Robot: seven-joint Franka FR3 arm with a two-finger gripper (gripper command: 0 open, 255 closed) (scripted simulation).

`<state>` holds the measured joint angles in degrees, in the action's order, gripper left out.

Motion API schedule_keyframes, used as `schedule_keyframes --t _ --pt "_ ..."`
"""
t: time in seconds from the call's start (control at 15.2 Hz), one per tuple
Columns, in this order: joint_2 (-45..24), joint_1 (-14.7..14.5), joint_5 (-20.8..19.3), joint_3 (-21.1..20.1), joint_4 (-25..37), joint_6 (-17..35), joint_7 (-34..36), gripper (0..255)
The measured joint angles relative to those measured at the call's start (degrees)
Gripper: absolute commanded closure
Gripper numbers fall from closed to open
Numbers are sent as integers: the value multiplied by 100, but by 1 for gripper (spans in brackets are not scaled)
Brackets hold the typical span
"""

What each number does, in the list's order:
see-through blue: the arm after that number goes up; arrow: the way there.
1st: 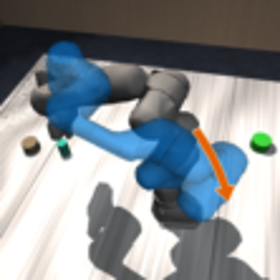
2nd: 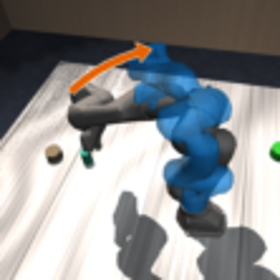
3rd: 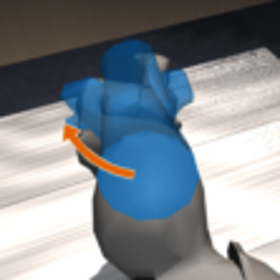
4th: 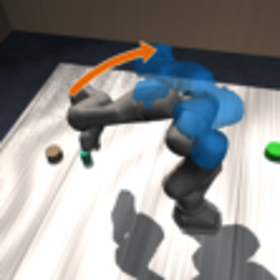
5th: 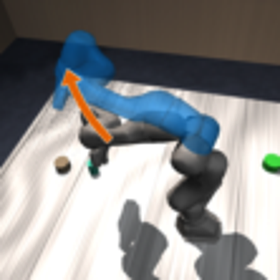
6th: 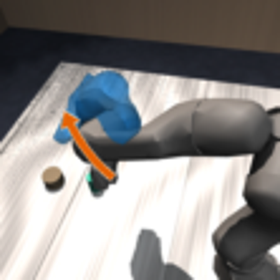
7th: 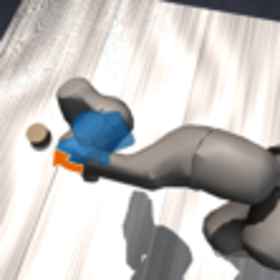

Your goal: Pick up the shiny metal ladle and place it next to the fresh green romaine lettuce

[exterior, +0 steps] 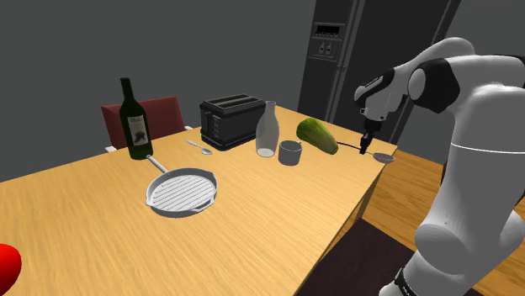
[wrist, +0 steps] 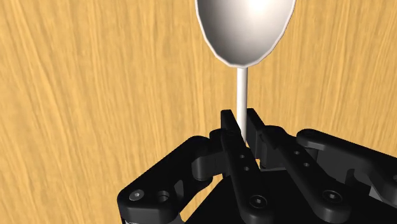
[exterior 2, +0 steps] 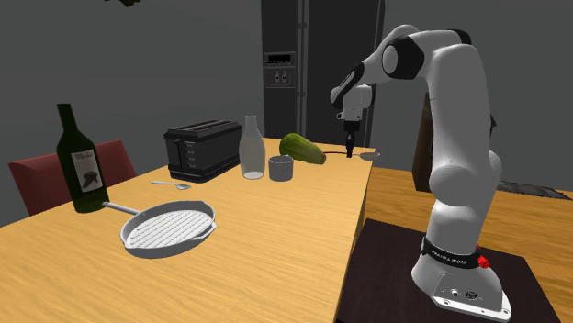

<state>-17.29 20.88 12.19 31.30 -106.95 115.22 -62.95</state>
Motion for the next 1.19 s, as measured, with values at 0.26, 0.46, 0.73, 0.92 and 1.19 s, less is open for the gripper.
schedule_keyframes --t 0.26,0.46,0.73,0.92,1.19 --pt "-105 18 73 -29 -107 194 -52 255" --pt "-117 19 81 -32 -114 212 -56 255" --pt "-118 19 83 -33 -115 215 -57 0" --pt "-118 19 83 -33 -115 215 -57 0" --pt "-43 23 25 -3 16 24 -34 0"
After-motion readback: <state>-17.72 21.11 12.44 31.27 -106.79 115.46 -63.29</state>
